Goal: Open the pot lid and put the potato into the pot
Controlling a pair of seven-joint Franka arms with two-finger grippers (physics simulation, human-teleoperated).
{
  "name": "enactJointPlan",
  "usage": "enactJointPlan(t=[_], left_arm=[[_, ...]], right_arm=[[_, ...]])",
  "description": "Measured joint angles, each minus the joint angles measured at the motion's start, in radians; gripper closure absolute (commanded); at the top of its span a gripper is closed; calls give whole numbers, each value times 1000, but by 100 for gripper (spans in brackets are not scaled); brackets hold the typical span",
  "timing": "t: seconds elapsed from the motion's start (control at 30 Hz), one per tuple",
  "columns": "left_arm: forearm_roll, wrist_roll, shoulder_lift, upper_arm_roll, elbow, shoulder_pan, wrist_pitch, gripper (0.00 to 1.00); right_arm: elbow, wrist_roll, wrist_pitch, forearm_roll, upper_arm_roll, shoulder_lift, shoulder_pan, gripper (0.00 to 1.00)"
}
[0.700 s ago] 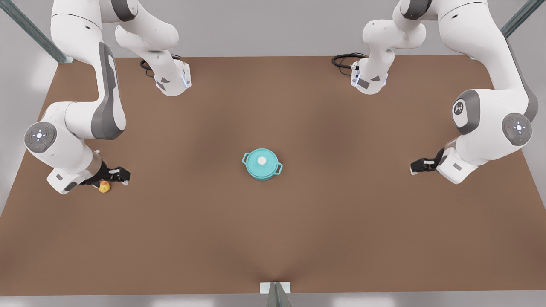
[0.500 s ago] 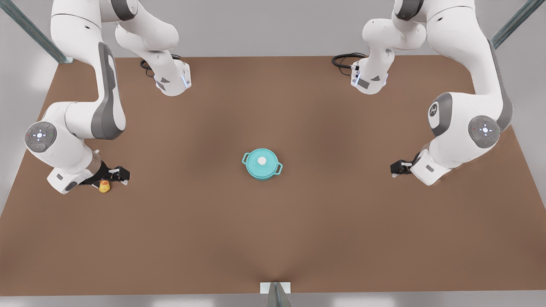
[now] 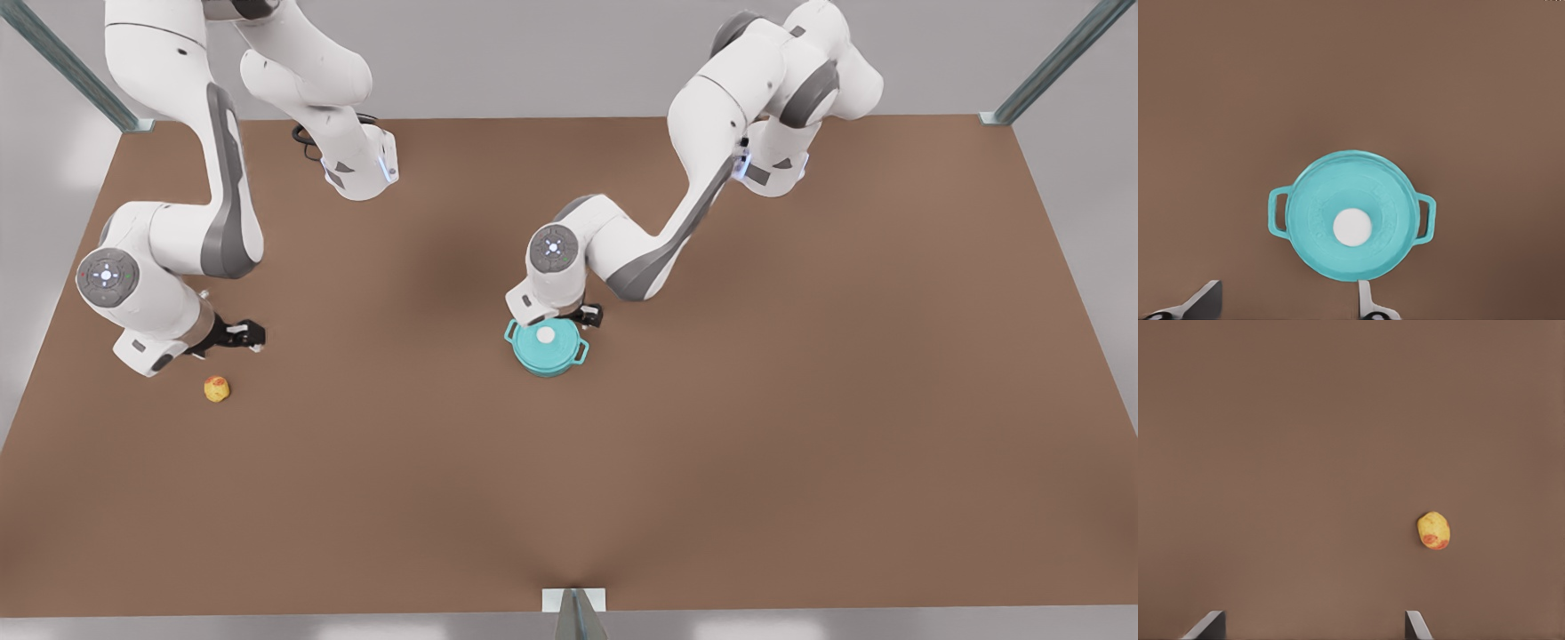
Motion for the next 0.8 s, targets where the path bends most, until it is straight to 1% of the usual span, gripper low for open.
enactJointPlan(t=[0.13, 0.23, 0.47, 0.73, 0.77, 0.8], left_arm=[[27, -111, 74, 5, -1, -8, 79, 0], [49, -179, 108, 5, -1, -9, 132, 0], [75, -301, 116, 4, -5, -24, 192, 0], [89, -398, 132, 4, -10, -52, 231, 0], [93, -408, 132, 4, -12, -54, 233, 0], [95, -417, 133, 4, -14, -56, 235, 0]], right_arm=[[-1, -35, 60, -4, 0, 45, -33, 0], [-48, -56, 125, -5, 1, 59, -37, 0], [-83, -99, 271, -43, 1, 116, -103, 0], [-91, -141, 352, -64, 6, 157, -139, 0], [-99, -147, 363, -66, 12, 171, -158, 0], [-104, -152, 373, -67, 37, 187, -192, 0]])
